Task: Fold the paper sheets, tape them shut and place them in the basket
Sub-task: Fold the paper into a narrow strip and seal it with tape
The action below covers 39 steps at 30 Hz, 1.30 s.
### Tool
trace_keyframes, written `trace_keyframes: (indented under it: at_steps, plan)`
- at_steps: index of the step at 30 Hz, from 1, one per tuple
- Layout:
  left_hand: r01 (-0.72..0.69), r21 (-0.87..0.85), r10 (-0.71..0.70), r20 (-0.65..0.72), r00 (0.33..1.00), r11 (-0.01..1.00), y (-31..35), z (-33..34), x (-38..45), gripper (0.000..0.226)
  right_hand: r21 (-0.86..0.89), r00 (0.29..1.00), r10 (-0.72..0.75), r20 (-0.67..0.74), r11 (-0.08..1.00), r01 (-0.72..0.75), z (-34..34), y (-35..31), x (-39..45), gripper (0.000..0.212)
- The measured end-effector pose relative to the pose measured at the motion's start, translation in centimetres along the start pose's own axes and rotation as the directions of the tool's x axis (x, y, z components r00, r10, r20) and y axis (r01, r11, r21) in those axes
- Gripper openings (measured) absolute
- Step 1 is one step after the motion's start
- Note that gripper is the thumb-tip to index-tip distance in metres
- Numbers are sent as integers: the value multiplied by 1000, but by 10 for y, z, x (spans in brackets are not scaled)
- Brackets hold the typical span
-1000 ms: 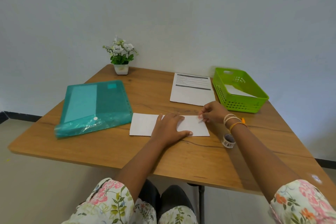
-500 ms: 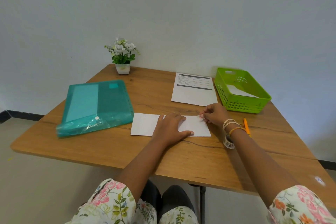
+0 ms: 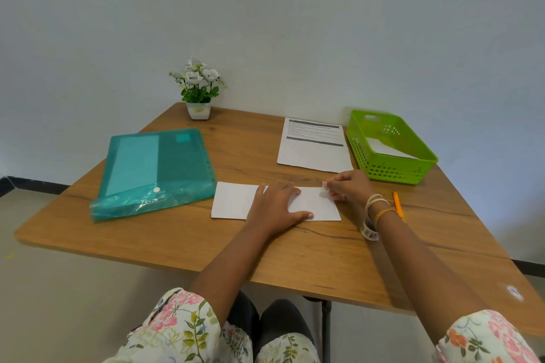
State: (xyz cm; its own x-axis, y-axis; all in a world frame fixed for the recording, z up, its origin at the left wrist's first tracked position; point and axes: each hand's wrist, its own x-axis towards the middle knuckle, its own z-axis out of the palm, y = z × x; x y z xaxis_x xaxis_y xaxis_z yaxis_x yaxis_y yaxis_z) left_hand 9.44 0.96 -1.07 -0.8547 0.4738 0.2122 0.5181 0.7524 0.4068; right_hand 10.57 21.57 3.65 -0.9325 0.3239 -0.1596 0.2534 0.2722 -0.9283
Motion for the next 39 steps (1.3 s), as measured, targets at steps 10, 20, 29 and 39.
trace_keyframes:
  at_steps: [10, 20, 29, 39]
  plan:
    - [-3, 10, 3, -11, 1000, 1000, -1, 2, 1, 72, 124, 997, 3, 77, 992, -12, 4, 2, -6, 10]
    - [3, 3, -3, -18, 1000, 1000, -1, 2, 1, 72, 201, 1000, 17, -8, 980, -15, 2, 6, -8, 10]
    - [4, -6, -4, -14, 1000, 1000, 0, 1, 0, 70, 216, 990, 123, 70, 967, -135, 4, -8, -13, 18]
    - [1, -7, -1, -11, 1000, 1000, 0, -1, -1, 70, -11, 992, 103, -71, 995, -104, 4, -9, -10, 14]
